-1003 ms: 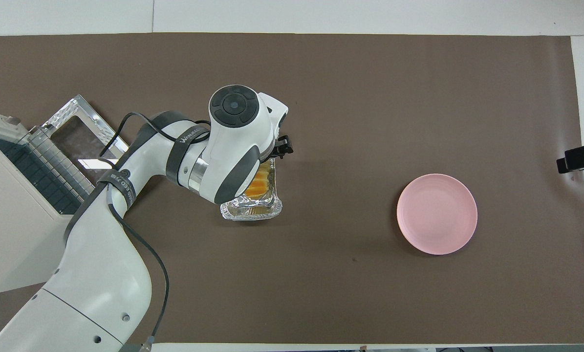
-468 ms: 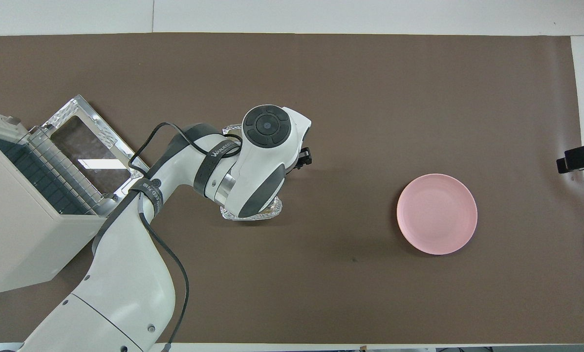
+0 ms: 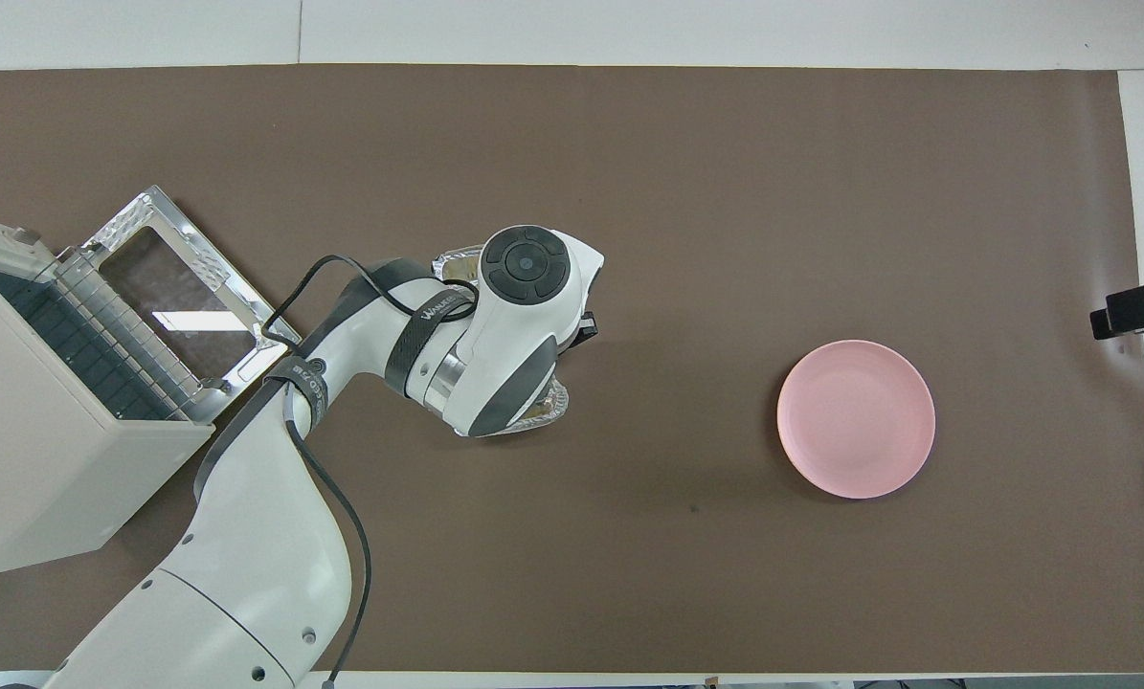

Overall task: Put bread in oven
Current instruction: 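Carry the foil tray into the open oven and lower it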

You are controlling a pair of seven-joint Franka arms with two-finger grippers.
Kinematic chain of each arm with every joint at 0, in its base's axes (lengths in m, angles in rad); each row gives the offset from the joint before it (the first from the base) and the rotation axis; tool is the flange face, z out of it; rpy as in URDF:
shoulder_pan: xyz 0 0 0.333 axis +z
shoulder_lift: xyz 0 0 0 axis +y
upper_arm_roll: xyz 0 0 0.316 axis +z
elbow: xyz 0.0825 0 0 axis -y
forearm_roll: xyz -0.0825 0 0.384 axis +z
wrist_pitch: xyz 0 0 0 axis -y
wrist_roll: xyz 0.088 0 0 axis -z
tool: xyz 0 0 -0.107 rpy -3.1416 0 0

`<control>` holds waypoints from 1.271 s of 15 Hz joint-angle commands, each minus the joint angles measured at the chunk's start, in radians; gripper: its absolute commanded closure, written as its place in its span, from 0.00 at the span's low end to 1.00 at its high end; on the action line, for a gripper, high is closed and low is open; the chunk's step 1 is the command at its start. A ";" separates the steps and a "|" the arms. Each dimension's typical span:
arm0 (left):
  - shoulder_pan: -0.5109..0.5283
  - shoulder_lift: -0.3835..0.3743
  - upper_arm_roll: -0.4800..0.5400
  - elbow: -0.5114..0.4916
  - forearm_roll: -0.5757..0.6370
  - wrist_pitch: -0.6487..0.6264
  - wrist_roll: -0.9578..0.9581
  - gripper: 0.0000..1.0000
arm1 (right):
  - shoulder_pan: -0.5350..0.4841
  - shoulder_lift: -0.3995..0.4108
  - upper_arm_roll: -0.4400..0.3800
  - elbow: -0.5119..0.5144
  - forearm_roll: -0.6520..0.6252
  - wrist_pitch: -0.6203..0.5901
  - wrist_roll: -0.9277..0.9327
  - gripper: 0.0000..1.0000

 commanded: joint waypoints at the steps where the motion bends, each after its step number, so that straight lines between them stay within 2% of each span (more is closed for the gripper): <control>1: 0.012 -0.012 0.034 0.032 0.012 -0.056 -0.019 1.00 | -0.004 -0.017 0.001 -0.019 -0.002 -0.003 -0.016 0.00; 4: 0.047 0.023 0.135 0.152 0.004 -0.156 -0.019 1.00 | -0.004 -0.017 0.001 -0.019 -0.002 -0.003 -0.016 0.00; 7: 0.163 0.011 0.165 0.196 -0.003 -0.184 -0.019 1.00 | -0.004 -0.017 0.001 -0.019 -0.002 -0.003 -0.016 0.00; 9: 0.249 -0.044 0.175 0.197 0.003 -0.221 -0.011 1.00 | -0.004 -0.017 0.001 -0.019 -0.002 -0.003 -0.015 0.00; 13: 0.404 -0.079 0.176 0.189 0.007 -0.275 0.073 1.00 | -0.004 -0.017 0.001 -0.019 -0.002 -0.003 -0.016 0.00; 15: 0.449 -0.094 0.176 0.171 0.007 -0.317 0.162 1.00 | -0.004 -0.017 0.001 -0.019 -0.002 -0.003 -0.016 0.00; 19: 0.495 -0.144 0.177 0.095 0.009 -0.322 0.185 1.00 | -0.004 -0.017 0.001 -0.019 -0.002 -0.003 -0.016 0.00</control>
